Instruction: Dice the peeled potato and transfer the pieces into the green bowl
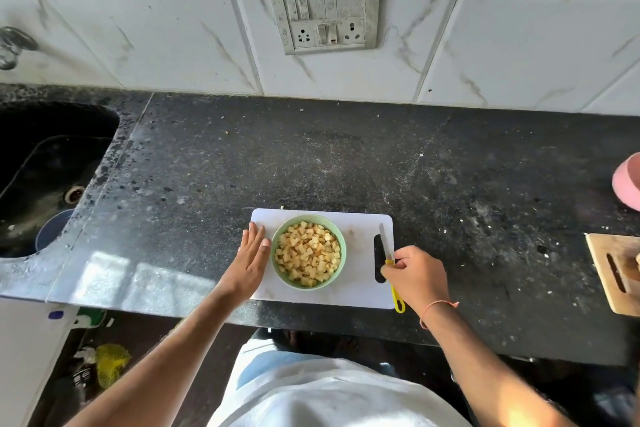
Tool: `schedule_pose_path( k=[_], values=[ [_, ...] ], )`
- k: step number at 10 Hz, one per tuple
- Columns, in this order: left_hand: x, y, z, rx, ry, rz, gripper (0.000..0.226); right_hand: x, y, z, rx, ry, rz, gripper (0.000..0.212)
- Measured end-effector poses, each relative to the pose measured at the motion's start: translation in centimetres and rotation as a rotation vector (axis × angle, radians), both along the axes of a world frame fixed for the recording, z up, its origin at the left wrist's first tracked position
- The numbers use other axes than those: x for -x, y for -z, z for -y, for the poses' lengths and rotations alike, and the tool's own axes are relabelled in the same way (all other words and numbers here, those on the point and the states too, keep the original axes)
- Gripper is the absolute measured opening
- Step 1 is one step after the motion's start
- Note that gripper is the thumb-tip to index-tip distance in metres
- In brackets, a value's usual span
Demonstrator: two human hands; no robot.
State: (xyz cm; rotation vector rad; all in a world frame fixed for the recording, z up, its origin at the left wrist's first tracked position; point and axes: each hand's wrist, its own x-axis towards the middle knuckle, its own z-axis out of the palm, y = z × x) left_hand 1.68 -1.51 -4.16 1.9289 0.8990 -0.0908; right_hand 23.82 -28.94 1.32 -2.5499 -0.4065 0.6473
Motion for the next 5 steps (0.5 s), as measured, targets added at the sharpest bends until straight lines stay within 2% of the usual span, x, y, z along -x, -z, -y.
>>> schedule_pose_path(
  k=[1,4,5],
  values=[
    [-0.1,0.0,0.1,-0.020,0.023,-0.014,0.077,1.0,0.1,-2.1,-0.054,0.018,-0.048,0.012],
    [-0.2,-1.0,0.0,-0.011,0.017,-0.023,0.076,1.7,0.7,-4.6,0.003,0.024,-0.018,0.021],
    [-0.2,-0.8,0.9,-0.068,-0.026,0.033,0.083,2.4,1.2,-5.0,-0.111,-0.024,0.223,0.019]
  ],
)
